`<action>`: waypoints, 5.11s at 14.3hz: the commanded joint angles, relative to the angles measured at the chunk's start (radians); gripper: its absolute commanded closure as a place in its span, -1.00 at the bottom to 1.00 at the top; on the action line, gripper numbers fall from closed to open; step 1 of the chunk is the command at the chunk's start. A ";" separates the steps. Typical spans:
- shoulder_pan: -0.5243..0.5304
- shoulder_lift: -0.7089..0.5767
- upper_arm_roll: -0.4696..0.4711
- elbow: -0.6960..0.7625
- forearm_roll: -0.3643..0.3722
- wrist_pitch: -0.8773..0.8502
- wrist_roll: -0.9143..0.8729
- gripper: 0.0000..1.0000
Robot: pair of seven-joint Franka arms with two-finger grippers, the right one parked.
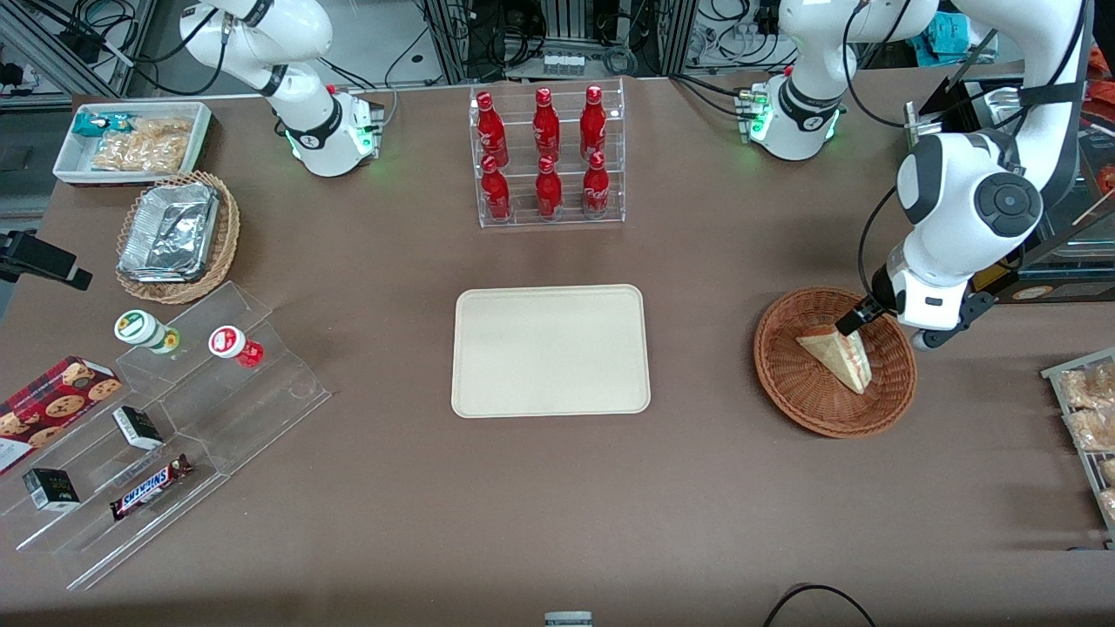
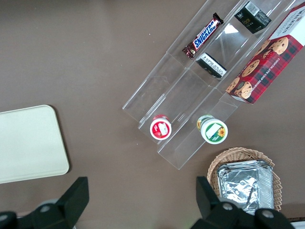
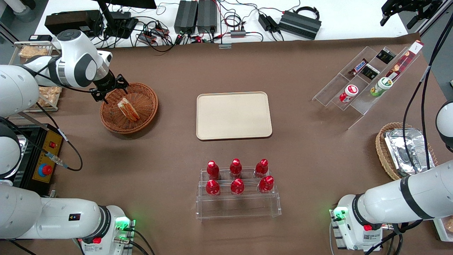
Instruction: Place sandwich from basket to tray
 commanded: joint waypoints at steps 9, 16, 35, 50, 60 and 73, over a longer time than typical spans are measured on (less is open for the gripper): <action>-0.008 0.174 0.006 -0.039 -0.002 0.211 -0.244 -0.10; -0.020 0.117 -0.002 0.067 0.007 -0.016 -0.229 0.98; -0.592 0.657 -0.100 0.880 0.018 -0.293 -0.264 1.00; -0.721 0.870 -0.102 1.115 0.022 -0.304 -0.331 0.51; -0.711 0.679 -0.100 1.058 0.002 -0.423 -0.368 -1.00; -0.295 0.139 -0.099 0.459 -0.028 -0.503 0.183 -1.00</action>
